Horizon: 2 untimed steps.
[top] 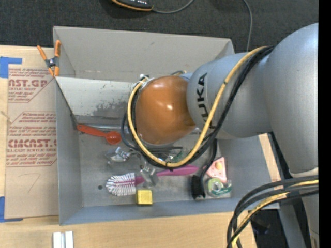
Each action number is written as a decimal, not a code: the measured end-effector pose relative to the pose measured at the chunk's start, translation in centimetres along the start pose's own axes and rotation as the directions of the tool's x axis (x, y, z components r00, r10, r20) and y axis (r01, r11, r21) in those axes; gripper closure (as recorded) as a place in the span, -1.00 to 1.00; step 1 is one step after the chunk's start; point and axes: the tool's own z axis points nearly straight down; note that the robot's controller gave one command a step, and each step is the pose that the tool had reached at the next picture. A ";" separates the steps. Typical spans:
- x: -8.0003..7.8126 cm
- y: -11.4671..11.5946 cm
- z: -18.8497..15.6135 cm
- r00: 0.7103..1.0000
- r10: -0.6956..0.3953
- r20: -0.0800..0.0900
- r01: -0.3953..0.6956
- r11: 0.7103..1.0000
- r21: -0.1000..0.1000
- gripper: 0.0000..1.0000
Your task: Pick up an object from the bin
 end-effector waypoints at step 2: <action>3.5 -0.1 3.2 0.999 0.033 0.005 -0.033 0.999 0.003 -1.00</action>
Offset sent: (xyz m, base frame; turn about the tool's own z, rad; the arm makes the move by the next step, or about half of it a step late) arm -0.0244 -0.0530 -0.0409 -0.0972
